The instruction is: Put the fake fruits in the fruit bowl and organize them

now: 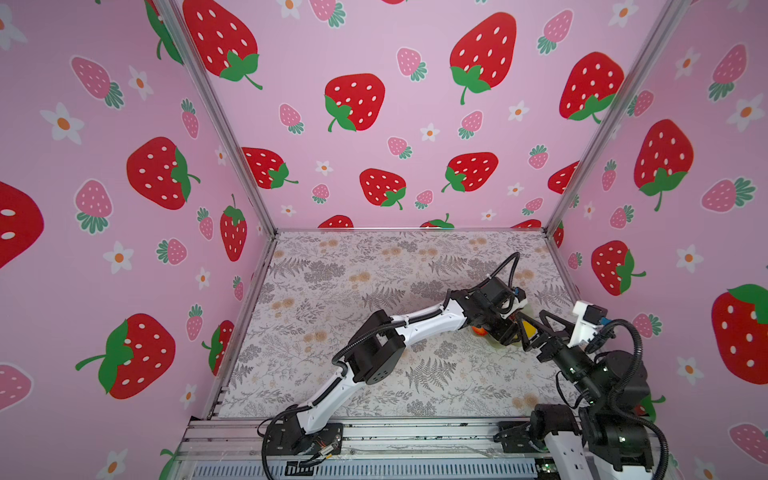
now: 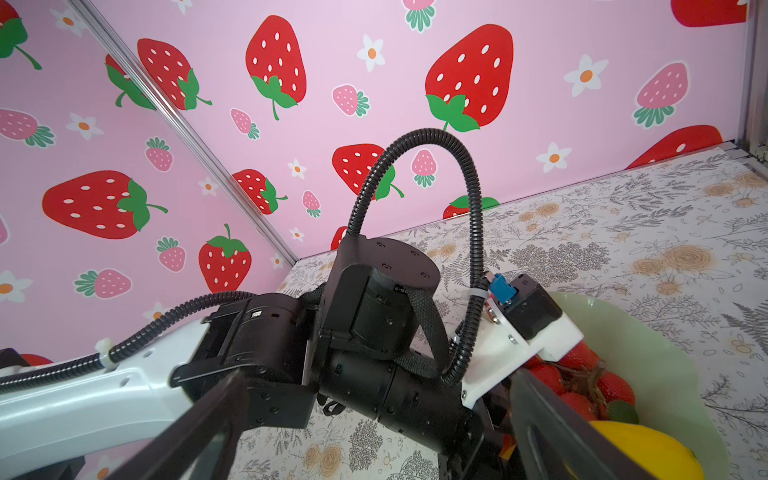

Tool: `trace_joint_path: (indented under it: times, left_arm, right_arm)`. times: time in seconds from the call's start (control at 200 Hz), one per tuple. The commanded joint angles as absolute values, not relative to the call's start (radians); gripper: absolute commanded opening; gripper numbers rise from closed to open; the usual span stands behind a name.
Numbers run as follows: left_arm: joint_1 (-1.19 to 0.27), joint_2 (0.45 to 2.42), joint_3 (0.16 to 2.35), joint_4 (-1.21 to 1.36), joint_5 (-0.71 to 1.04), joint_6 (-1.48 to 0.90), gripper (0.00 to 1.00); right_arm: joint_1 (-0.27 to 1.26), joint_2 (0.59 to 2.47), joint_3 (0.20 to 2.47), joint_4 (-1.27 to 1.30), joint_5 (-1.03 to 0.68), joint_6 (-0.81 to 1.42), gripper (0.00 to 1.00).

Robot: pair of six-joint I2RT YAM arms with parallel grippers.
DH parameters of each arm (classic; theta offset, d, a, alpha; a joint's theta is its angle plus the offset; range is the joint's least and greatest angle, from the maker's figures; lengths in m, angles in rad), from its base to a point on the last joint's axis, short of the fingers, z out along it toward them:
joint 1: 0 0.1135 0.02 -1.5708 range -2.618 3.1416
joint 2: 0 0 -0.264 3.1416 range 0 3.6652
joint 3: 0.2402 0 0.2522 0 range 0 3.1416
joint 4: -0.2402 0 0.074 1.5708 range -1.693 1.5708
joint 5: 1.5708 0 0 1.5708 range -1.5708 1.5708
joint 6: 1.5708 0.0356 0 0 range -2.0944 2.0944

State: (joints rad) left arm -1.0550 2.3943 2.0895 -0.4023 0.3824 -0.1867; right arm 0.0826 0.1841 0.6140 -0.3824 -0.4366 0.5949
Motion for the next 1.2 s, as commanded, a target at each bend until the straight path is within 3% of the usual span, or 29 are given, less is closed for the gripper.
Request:
trace_joint_path:
  times: [0.0, 0.155, 0.38, 0.545, 0.57, 0.755, 0.931, 1.041, 1.196]
  left_arm:
    - [-1.060, 2.358, 2.119, -0.413, 0.378, -0.154, 0.71]
    - [-1.052, 2.246, 2.061, -0.400, 0.339, -0.114, 0.72]
    - [-0.971, 2.007, 1.838, -0.358, 0.145, -0.146, 0.76]
    - [-0.822, 1.728, 1.481, -0.260, -0.026, -0.231, 0.87]
    - [-0.795, 1.676, 1.419, -0.242, -0.046, -0.239, 1.00]
    - [-0.578, 1.276, 0.996, -0.219, -0.353, -0.225, 0.99]
    - [-0.397, 1.009, 0.660, -0.173, -0.805, -0.301, 0.99]
    - [-0.345, 0.953, 0.508, 0.002, -0.853, -0.280, 0.99]
    - [-0.266, 1.067, 0.390, 0.273, -0.886, -0.175, 0.99]
  right_arm:
    - [0.080, 0.189, 0.608, -0.348, -0.451, 0.596, 0.99]
    - [0.079, 0.204, 0.609, -0.335, -0.453, 0.595, 0.99]
    - [0.079, 0.290, 0.604, -0.247, -0.466, 0.589, 0.99]
    - [0.079, 0.444, 0.604, -0.207, -0.466, 0.561, 0.99]
    - [0.080, 0.471, 0.599, -0.192, -0.471, 0.557, 0.99]
    - [0.084, 0.644, 0.572, -0.030, -0.513, 0.499, 0.99]
    - [0.086, 0.737, 0.577, 0.045, -0.287, 0.365, 0.99]
    - [0.086, 0.821, 0.531, 0.206, -0.166, 0.275, 0.99]
    - [0.083, 0.992, 0.477, 0.461, -0.068, 0.115, 0.99]
